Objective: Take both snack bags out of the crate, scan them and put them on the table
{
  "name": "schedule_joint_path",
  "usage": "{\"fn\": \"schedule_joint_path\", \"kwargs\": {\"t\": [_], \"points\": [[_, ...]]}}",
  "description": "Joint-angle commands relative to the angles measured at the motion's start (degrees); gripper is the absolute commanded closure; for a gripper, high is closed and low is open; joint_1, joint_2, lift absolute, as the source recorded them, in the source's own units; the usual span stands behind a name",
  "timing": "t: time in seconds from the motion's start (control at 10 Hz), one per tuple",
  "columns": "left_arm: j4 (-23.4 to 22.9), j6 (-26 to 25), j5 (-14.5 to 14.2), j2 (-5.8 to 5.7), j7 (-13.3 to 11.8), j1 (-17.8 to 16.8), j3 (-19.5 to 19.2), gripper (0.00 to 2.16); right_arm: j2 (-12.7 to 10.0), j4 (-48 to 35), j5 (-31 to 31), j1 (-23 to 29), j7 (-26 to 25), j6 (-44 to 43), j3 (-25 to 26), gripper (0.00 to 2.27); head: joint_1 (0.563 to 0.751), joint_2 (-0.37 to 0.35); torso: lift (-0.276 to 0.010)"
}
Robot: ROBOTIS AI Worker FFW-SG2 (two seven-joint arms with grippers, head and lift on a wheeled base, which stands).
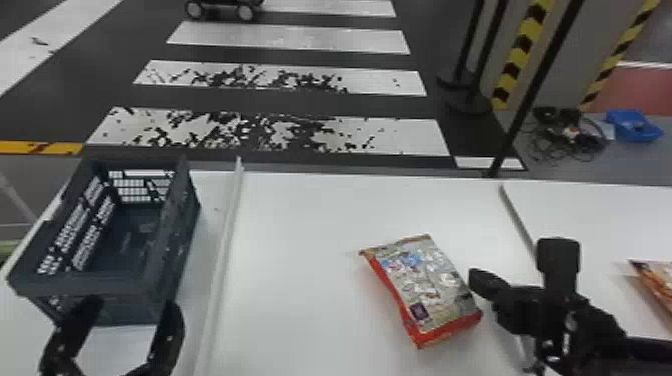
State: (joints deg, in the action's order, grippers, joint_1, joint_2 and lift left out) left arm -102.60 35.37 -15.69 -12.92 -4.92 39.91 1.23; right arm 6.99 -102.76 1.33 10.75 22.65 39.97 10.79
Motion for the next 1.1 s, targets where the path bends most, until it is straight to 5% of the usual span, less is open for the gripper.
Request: {"fn": "schedule_joint_path", "kwargs": {"t": [0.0, 1.0], "points": [[0.12, 0.00, -0.04, 0.00, 0.00, -0.01, 0.00, 0.09, 0.04, -0.08, -0.19, 0.41, 0.47, 0.25, -0.07, 2.26, 0.695, -0.051, -0.094], [0.12, 0.00, -0.04, 0.00, 0.00, -0.01, 0.00, 0.09, -0.13, -5.53, -0.27, 4.63, 1.17, 0.77, -2.80, 2.26, 0.695, -0.010, -0.094]]}}
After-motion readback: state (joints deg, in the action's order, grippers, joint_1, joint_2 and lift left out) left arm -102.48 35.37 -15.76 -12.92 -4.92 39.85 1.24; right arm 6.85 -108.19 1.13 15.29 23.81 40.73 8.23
